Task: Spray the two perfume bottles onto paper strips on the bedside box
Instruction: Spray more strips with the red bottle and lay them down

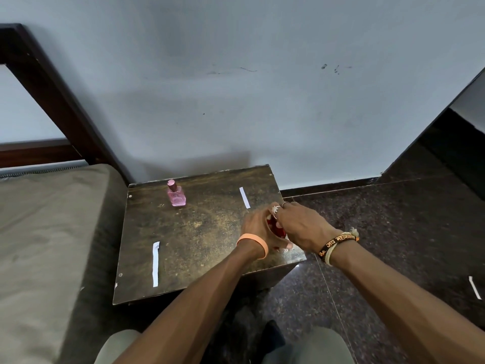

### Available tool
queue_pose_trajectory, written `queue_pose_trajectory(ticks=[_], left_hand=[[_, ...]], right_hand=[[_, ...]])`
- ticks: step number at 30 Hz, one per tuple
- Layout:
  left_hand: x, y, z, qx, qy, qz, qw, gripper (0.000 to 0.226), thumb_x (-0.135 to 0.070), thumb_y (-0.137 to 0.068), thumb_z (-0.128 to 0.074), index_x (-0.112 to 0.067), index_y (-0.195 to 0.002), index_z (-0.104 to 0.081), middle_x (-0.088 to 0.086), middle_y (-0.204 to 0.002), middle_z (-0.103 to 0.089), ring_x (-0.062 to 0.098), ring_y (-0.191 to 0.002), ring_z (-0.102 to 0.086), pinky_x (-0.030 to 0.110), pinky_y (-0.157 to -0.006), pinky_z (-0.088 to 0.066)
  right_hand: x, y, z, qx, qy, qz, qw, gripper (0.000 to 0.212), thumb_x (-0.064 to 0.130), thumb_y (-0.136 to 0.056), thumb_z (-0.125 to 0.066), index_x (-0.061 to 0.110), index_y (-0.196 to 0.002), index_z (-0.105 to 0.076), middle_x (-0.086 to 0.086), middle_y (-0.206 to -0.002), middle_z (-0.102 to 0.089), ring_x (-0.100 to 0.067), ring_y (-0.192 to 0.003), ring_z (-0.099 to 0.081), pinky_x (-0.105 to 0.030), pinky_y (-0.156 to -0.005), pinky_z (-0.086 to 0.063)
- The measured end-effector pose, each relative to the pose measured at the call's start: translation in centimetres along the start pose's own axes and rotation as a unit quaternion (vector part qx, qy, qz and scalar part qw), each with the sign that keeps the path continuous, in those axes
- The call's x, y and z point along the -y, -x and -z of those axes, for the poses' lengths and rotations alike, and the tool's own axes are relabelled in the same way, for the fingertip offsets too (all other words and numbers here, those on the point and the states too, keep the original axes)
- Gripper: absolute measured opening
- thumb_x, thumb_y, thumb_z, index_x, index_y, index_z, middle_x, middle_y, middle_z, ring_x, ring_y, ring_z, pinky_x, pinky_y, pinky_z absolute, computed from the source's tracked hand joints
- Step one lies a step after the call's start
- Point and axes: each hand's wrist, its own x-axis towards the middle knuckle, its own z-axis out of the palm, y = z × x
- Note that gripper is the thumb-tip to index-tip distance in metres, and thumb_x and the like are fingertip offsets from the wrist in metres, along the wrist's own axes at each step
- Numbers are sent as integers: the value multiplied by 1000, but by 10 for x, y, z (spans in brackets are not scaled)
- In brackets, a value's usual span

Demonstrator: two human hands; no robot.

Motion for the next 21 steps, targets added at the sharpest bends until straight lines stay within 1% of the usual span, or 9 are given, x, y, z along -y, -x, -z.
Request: queue_pose_trajectory(ticks=[6,9,11,13,15,16,18,19,21], left_hand=[[0,0,-4,-16,5,2,1000,72,-29,-42,-92,-30,-107,-63,-5,-97,-74,16,-90,-69,22,-79,-50],[3,1,-2,-17,-2,-1,1000,75,-30,-41,-91,-30,-111,-63,-4,-96,-74,18,-90,-69,30,-84,-54],[3,1,-2,-20,-4,-7,1000,74,-31,-41,-91,-29,-110,-64,-4,-95,-74,19,-89,-68,32,-85,-54],[1,0,-2,-22,-14,-13,1000,72,-36,-42,-90,-30,-109,-63,-5,-95,-74,18,-88,-67,32,-86,-53],[1,0,-2,-17,-18,-19,1000,76,-40,-43,-89,-32,-113,-61,-7,-97,-73,16,-91,-66,31,-89,-51],[1,0,-2,-16,-17,-18,1000,77,-41,-42,-90,-33,-113,-60,-9,-98,-72,15,-92,-65,30,-89,-50],[2,1,-2,-16,-9,-15,1000,79,-42,-41,-91,-35,-113,-60,-10,-97,-72,14,-92,-65,28,-87,-50],[2,1,-2,-13,-5,-11,1000,78,-41,-41,-91,-35,-112,-59,-11,-96,-72,13,-90,-65,26,-84,-50],[0,2,-1,-12,-4,-2,1000,71,-38,-43,-90,-34,-107,-59,-11,-90,-71,11,-82,-62,21,-75,-46]], right_hand=[[2,5,-8,-43,-39,-24,998,29,22,-98,-55,13,-123,-43,-9,-115,-61,-28,-105,-60,-41,-87,-54],[-1,0,-12,-38,-22,-13,999,27,27,-99,-54,14,-121,-46,-8,-110,-63,-27,-100,-64,-38,-84,-55],[-4,-1,-15,-40,25,0,999,27,33,-101,-50,14,-120,-47,-7,-103,-64,-26,-93,-66,-35,-78,-56],[-6,-1,-17,-60,70,-9,996,32,43,-101,-47,15,-115,-47,-3,-86,-60,-23,-80,-66,-34,-66,-56],[-7,2,-17,-79,79,-56,992,44,60,-98,-33,18,-105,-45,2,-71,-53,-22,-68,-66,-30,-52,-48],[-7,2,-18,-86,80,-76,990,51,67,-94,-26,20,-104,-44,3,-70,-55,-22,-66,-66,-29,-49,-43],[-8,2,-17,-86,76,-89,989,56,71,-91,-26,20,-109,-43,0,-79,-64,-24,-71,-68,-30,-49,-41],[-8,2,-17,-85,68,-77,991,53,67,-93,-33,19,-114,-42,-2,-87,-66,-25,-77,-68,-32,-53,-44],[-7,0,-15,-71,68,-23,995,44,50,-98,-47,17,-125,-37,-4,-105,-64,-26,-92,-66,-35,-65,-53]])
